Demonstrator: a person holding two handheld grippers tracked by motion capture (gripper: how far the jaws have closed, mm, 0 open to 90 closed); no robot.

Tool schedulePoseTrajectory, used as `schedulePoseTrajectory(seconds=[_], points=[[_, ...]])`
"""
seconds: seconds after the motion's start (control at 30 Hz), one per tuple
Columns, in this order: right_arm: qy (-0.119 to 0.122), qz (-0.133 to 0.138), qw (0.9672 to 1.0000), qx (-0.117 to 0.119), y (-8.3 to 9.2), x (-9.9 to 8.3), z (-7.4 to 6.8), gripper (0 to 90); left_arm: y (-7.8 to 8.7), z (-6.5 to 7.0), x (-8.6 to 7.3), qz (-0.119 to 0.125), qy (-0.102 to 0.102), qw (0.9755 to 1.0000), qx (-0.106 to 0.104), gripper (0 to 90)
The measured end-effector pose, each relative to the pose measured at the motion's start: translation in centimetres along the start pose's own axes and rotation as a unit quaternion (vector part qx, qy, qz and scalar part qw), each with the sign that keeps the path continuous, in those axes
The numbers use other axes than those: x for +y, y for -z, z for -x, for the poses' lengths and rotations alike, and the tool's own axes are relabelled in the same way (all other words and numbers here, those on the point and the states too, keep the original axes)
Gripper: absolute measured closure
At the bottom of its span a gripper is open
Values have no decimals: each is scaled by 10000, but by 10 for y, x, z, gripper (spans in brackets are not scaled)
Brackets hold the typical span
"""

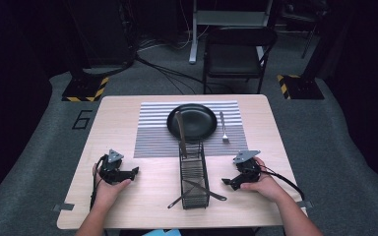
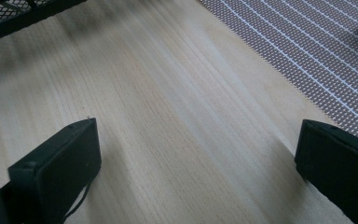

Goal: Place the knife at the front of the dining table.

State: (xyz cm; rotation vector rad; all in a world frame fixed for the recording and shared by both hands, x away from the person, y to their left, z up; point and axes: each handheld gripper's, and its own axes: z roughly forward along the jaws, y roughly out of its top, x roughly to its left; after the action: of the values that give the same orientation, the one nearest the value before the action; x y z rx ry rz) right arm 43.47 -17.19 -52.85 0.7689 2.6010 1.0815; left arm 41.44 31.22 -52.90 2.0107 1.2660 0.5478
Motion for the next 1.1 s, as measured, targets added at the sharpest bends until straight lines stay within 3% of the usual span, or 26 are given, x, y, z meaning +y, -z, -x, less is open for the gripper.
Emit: schedulePoseTrajectory(seconds=[0.77,0.83,0.93,1.1], points=[[-22,-2,10000,-28,0,0,-1,0,-1,0,1,57,60,9999,87,157],[-38,-5,10000,-33,1,-1,-1,0,0,1,1,51,64,9999,75,181],[-50,-18,10000,-21,1,-1,-1,0,0,3,0,205,90,9997,98,307],[-41,-22,10000,-17,1,-1,-1,0,1,9,1,178,88,9998,-38,342]])
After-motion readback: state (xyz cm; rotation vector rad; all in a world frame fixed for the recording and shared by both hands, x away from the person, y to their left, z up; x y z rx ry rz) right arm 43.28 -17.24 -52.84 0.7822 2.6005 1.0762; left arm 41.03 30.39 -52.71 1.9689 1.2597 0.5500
